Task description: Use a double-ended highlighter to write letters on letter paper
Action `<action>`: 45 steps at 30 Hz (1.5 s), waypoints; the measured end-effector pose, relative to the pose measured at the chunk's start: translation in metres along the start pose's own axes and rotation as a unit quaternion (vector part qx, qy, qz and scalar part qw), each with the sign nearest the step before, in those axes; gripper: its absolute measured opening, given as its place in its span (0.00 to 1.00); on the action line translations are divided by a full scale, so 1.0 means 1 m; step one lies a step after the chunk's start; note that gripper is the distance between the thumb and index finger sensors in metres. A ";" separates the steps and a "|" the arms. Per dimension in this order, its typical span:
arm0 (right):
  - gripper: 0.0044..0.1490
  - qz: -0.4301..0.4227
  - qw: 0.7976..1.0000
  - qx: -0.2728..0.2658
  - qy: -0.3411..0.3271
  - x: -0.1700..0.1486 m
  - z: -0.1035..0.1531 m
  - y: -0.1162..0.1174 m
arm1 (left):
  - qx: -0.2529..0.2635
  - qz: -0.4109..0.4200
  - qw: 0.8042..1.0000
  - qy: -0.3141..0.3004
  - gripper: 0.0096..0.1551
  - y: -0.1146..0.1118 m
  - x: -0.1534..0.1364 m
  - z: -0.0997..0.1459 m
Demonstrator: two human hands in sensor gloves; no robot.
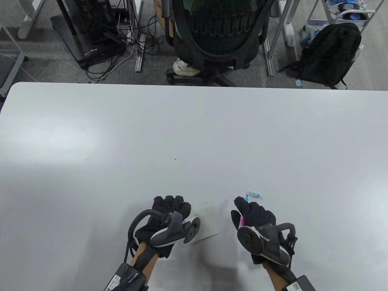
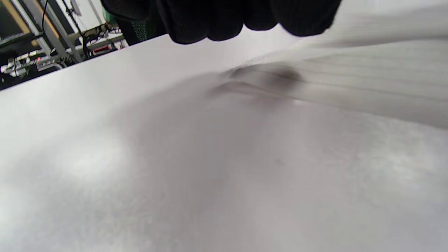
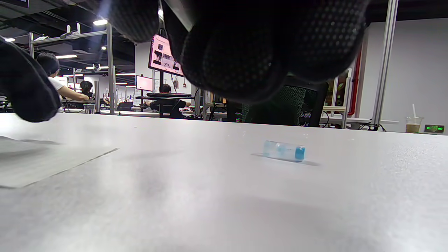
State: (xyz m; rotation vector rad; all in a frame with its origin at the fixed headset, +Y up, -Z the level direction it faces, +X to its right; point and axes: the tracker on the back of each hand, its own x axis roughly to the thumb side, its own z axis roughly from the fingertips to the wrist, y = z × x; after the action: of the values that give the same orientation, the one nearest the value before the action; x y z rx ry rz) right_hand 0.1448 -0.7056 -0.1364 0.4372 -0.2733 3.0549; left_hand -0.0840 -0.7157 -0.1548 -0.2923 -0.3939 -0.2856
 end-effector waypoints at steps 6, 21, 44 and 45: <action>0.34 -0.003 1.000 -0.004 -0.006 0.001 0.000 0.000 | -0.005 -0.029 1.000 0.005 0.30 -0.009 0.008 -0.007; 0.32 -0.039 0.998 -0.006 -0.040 0.004 0.002 -0.002 | 0.003 -0.004 1.000 0.021 0.26 -0.010 0.000 -0.012; 0.29 -0.174 0.973 0.064 -0.134 0.074 -0.023 0.021 | 0.023 0.074 0.997 0.019 0.24 -0.022 -0.010 -0.011; 0.29 -0.170 0.974 0.064 -0.135 0.076 -0.025 0.022 | 0.023 0.075 0.997 0.019 0.24 -0.022 -0.010 -0.011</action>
State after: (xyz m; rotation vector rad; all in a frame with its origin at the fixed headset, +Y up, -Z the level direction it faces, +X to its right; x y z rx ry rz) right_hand 0.0634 -0.7213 -0.1419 0.8155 -0.0042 2.6839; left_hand -0.0966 -0.7375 -0.1639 -0.2695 -0.3391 -0.1337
